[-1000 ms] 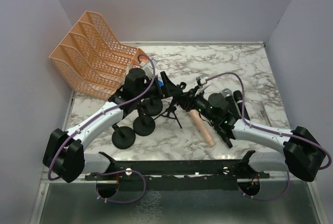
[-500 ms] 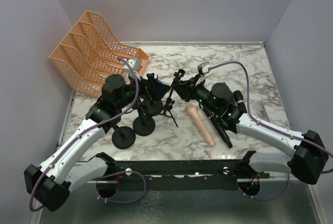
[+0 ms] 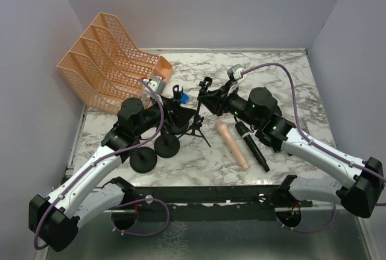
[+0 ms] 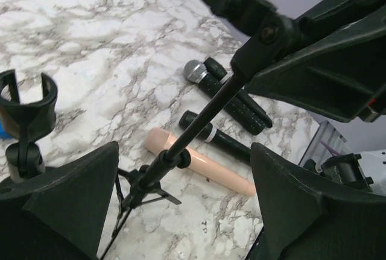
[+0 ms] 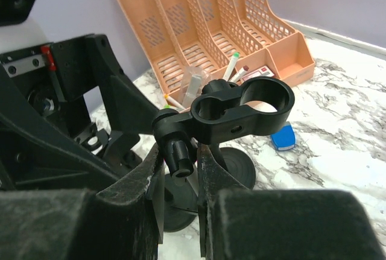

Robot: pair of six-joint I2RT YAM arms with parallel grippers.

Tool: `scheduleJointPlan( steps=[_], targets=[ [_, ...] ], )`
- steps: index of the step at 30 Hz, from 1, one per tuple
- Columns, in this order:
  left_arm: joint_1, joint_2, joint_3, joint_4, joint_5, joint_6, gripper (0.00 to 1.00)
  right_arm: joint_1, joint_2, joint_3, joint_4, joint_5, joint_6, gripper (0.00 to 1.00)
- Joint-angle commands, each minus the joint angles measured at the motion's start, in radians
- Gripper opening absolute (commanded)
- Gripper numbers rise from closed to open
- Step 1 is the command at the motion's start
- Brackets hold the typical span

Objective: Attach the microphones to the stand

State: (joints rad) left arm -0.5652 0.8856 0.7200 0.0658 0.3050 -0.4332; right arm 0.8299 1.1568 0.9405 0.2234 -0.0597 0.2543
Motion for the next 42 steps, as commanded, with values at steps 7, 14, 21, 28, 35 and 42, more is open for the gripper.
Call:
scheduleJointPlan(
  steps=[7, 14, 21, 28, 35, 42],
  targets=[
    [-0.006, 0.064, -0.022, 0.269, 0.221, 0.128, 0.74, 0.000, -0.058, 0.024, -0.038, -0.091, 0.016, 0.10],
    [-0.024, 0.157, 0.001, 0.288, 0.289, 0.172, 0.69, -0.001, -0.077, 0.006, -0.029, -0.141, 0.033, 0.10],
    [-0.067, 0.209, 0.008, 0.359, 0.306, 0.184, 0.58, 0.000, -0.088, -0.005, -0.037, -0.169, 0.033, 0.10],
    [-0.078, 0.197, 0.003, 0.380, 0.218, 0.195, 0.00, -0.001, -0.118, -0.055, -0.028, -0.103, 0.050, 0.13],
    [-0.080, 0.209, -0.013, 0.411, 0.158, 0.165, 0.00, 0.000, -0.215, -0.176, 0.000, -0.078, 0.014, 0.66],
    [-0.081, 0.220, -0.014, 0.428, 0.138, 0.141, 0.00, 0.000, -0.314, -0.344, 0.035, -0.157, -0.093, 0.67]
  ],
)
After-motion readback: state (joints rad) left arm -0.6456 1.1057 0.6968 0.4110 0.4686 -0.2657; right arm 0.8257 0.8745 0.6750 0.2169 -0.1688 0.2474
